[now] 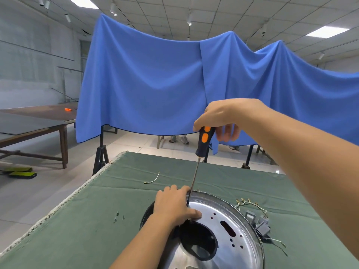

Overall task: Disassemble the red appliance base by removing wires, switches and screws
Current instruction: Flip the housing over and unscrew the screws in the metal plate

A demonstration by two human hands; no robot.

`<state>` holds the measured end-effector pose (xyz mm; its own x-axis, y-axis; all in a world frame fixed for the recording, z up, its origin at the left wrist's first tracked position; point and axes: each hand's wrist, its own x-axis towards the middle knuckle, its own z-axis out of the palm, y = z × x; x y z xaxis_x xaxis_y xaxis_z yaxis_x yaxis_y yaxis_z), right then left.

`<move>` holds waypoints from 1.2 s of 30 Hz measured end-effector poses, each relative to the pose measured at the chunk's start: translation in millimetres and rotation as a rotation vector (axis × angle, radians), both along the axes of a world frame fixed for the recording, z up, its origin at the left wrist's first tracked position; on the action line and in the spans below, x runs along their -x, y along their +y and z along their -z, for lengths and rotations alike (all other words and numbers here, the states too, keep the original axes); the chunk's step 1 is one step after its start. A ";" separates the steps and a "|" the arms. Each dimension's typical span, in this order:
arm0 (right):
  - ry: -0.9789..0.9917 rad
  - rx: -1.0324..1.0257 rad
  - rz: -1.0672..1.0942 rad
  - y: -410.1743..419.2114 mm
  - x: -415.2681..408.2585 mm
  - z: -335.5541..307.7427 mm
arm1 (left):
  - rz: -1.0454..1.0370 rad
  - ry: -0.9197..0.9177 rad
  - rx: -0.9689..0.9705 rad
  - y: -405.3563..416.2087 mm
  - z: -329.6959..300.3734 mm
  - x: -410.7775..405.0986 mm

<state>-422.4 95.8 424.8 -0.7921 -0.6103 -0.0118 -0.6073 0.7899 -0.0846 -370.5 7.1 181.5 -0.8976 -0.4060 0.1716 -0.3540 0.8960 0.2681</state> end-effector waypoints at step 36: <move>0.357 -0.121 0.057 -3.3 -14.1 8.2 | -0.020 0.033 0.003 -0.7 3.8 -0.1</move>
<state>-408.3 92.5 416.6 -0.7922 -0.5759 0.2020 -0.5361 0.8148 0.2208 -370.4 6.5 177.7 -0.8833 -0.4228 0.2023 -0.3625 0.8899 0.2769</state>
